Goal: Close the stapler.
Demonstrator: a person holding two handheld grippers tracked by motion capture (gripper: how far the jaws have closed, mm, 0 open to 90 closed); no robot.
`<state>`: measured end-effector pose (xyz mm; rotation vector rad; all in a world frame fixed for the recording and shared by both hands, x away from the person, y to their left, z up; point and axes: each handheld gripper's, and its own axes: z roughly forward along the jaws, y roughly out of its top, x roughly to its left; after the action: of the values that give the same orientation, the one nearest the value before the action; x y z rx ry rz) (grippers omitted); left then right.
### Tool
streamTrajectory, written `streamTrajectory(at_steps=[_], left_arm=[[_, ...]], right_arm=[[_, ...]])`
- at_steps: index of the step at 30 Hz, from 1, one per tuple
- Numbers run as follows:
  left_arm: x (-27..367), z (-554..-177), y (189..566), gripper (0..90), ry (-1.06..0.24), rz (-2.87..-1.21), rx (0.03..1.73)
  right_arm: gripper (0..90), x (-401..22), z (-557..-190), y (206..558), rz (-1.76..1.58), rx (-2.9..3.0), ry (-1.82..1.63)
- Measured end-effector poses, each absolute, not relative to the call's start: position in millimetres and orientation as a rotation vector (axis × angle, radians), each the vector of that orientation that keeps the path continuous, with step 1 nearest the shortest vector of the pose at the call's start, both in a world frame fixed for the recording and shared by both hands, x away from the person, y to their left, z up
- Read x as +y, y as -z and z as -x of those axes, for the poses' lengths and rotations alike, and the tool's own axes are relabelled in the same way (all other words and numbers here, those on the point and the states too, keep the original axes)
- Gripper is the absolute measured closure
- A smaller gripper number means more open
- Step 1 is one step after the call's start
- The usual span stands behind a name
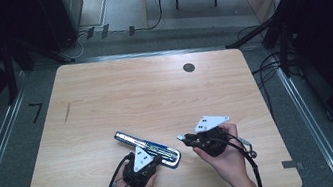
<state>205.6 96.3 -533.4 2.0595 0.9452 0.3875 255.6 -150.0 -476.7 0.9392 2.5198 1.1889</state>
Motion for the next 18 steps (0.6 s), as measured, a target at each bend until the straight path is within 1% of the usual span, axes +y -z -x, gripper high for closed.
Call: streamTrajectory(at_steps=[18], left_arm=[[96, -206, 533, 90.0, -0.385, -2.058, 0.946]], right_arm=[[80.0, -134, -248, 476, -0.894, 2.569, -1.195]])
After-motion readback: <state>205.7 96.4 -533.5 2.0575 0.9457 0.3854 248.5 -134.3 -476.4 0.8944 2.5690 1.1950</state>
